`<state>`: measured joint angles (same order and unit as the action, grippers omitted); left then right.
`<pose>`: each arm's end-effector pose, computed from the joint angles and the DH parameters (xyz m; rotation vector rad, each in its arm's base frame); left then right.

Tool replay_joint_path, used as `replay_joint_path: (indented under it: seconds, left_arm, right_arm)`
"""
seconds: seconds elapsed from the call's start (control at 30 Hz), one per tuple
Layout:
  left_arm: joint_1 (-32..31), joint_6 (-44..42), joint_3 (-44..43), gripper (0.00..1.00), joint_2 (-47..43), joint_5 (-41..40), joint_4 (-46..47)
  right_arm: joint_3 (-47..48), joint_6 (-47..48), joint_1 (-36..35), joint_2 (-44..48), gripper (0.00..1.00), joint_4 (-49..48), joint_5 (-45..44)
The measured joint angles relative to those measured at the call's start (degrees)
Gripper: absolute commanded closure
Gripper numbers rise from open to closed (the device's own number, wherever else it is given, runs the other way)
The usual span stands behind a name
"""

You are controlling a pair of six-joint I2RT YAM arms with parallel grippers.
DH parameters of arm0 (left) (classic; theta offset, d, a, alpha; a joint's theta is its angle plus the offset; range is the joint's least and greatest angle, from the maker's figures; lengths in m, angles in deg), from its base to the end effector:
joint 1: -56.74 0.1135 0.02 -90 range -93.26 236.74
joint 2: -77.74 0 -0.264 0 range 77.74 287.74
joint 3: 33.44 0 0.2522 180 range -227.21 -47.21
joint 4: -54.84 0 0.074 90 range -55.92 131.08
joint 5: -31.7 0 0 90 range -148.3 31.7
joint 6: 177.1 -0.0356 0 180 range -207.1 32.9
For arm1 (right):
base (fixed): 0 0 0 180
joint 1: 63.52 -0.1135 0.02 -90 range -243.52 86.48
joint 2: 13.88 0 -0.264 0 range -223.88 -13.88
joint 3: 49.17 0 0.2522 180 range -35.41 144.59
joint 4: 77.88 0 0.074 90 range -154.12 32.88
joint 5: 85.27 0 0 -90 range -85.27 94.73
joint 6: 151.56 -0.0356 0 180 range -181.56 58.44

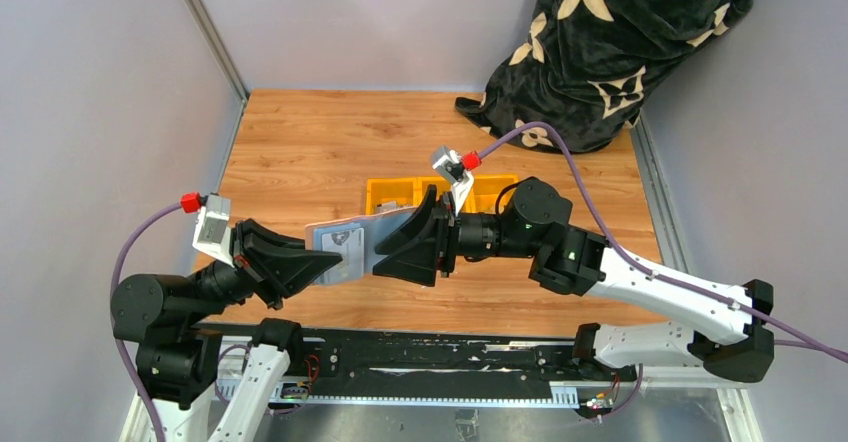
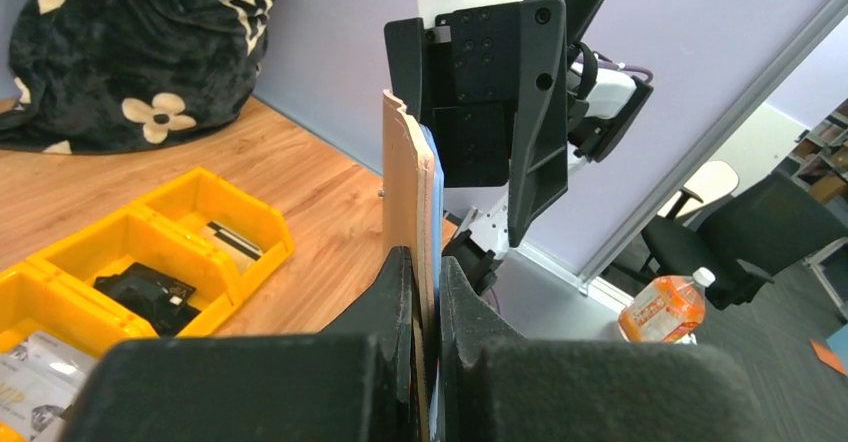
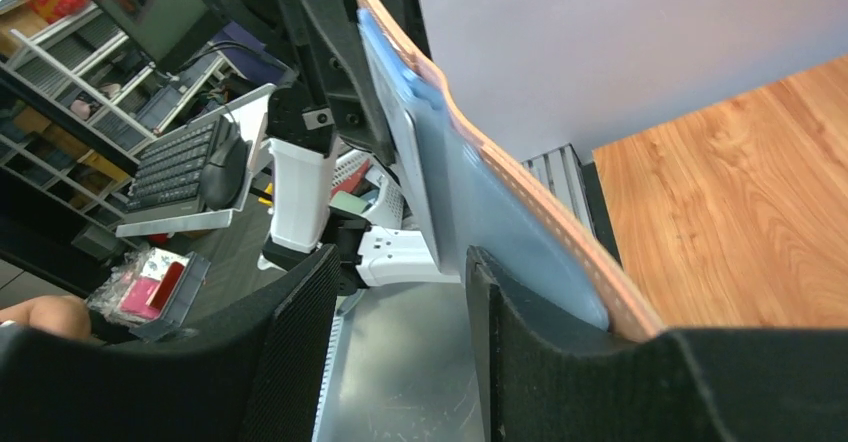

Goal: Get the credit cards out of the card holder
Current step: Remove the credit card from the card holder.

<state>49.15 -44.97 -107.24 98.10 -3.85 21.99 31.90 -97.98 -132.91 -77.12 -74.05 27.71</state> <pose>0.0074 -0.0302 0.4412 0.4935 1.4064 -1.2848 0.0732 0.2340 0.4523 -0.8262 1.3714 1.7718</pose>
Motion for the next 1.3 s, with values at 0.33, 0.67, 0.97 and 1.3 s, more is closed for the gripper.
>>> replay_joint_path:
  seconds: [0.33,0.67,0.97,1.3]
  left_arm:
    - [0.0,1.84,0.92,1.0,0.0,0.15,0.5]
    - [0.0,5.16,1.81,0.86,-0.13,0.63,3.98]
    - [0.0,13.18,8.81,0.78,-0.28,5.42,11.5]
    - [0.0,19.93,9.77,0.88,0.17,9.07,16.15]
  right_arm:
    - [0.02,-1.77,0.0,-2.32,0.6,-5.62,2.89]
    - [0.02,-4.44,0.22,-4.24,0.89,-9.01,4.59]
    - [-2.12,-9.03,2.14,-5.84,1.0,-13.11,6.58]
    - [-4.92,-11.65,3.08,-5.57,1.0,-18.53,10.36]
